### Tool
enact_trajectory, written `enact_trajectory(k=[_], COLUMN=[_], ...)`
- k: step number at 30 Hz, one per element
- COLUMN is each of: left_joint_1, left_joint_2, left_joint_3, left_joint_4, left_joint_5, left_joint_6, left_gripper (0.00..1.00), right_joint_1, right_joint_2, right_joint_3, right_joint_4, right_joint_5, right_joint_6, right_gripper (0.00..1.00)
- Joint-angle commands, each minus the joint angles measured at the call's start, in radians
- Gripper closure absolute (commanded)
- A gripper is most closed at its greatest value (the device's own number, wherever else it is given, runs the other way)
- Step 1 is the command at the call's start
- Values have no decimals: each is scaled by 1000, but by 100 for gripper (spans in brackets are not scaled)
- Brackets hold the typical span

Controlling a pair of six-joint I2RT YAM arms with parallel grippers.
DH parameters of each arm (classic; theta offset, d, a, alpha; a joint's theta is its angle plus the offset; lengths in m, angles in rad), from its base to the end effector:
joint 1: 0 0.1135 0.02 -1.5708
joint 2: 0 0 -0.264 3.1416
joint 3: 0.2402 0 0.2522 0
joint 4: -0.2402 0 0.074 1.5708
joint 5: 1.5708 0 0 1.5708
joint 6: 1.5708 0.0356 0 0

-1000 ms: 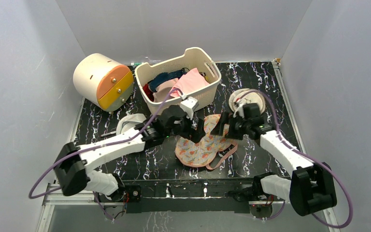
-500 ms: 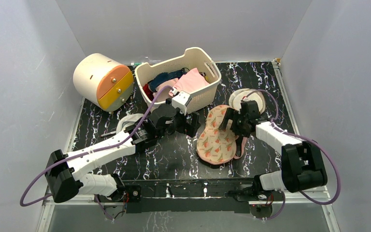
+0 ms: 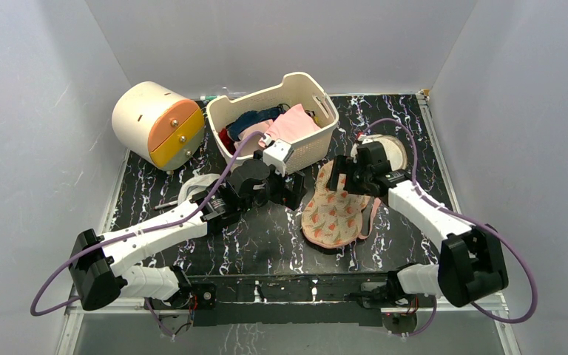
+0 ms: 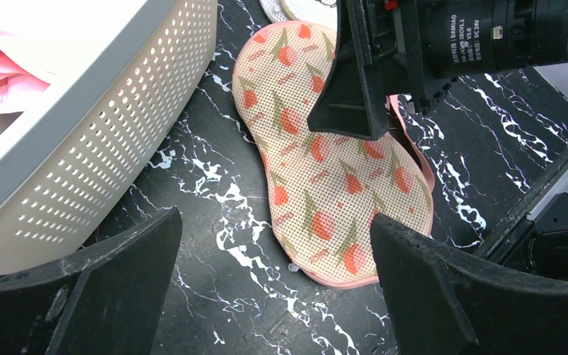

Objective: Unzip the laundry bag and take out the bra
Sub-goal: Adjust the laundry bag at the center of the board.

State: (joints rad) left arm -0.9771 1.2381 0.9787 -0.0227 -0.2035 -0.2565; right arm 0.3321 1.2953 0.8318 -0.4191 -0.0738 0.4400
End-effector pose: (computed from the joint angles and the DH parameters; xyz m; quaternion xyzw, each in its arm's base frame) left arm 0.1685 -0.2368 0.3279 0.2233 0.7658 -0.2794 0.5344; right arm 0.2484 0.0884 0.2271 0.0383 0.9400 0.1591 0.2992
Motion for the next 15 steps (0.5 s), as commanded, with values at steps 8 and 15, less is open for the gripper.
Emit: enact_trajectory(k=[8,15], left_joint_1=[-2,-2], left_joint_2=[-78,-126], left_joint_3=[-17,-37], left_joint_4=[21,44], left_joint_5=[-50,-60], left_joint_6=[25,31], left_gripper=[2,2], right_joint_1=[226,409], right_joint_2=[291,148], right_joint_3=[84,24], right_joint_4=[229,182], right_joint_5=[-51,-274], right_joint_6=[-6,-156], right_gripper=[14,8])
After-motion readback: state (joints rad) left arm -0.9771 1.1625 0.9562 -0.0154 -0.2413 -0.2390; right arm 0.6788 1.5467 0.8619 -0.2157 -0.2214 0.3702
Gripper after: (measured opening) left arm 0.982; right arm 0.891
